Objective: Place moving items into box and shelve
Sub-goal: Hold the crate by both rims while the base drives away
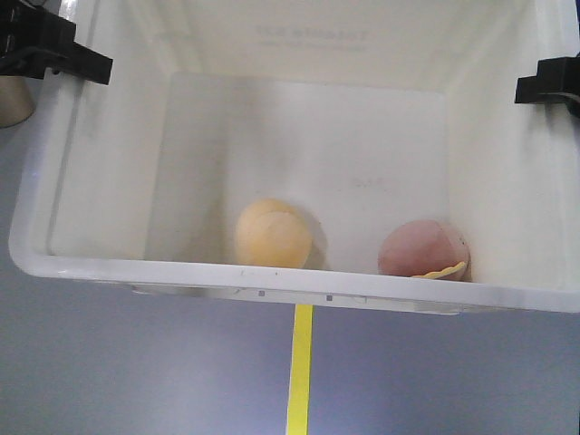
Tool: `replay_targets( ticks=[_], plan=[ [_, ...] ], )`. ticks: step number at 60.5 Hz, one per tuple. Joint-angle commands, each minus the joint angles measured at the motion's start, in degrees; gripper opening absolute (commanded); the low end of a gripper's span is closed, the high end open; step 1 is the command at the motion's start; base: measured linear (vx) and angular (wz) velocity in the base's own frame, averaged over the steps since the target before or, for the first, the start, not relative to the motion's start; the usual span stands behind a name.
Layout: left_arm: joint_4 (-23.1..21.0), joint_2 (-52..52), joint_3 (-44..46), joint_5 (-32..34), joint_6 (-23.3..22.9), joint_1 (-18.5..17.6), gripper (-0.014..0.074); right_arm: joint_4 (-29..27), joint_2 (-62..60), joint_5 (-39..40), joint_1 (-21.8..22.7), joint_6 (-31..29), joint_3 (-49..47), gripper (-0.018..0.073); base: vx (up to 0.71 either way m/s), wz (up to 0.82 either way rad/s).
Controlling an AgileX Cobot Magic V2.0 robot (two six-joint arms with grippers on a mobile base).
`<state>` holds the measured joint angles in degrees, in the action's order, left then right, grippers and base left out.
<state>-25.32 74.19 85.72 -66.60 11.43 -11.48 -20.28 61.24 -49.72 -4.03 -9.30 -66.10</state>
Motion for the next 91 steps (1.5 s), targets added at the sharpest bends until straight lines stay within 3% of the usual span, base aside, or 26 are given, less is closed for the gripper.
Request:
replay_targets(
  ticks=[1,91],
  plan=[
    [-11.16,-2.26,2.66,5.23,1.65,-1.14,-0.0006,-7.98,-1.65,7.22,-0.58,-1.05,-2.57,-0.0006,0.36,0.0],
    [-11.16,-2.26,2.66,5.23,1.65,-1.14,-0.0006,-7.98,-1.65,7.0,-0.58,-1.05,-2.57,-0.0006,0.41,-0.02]
  ],
)
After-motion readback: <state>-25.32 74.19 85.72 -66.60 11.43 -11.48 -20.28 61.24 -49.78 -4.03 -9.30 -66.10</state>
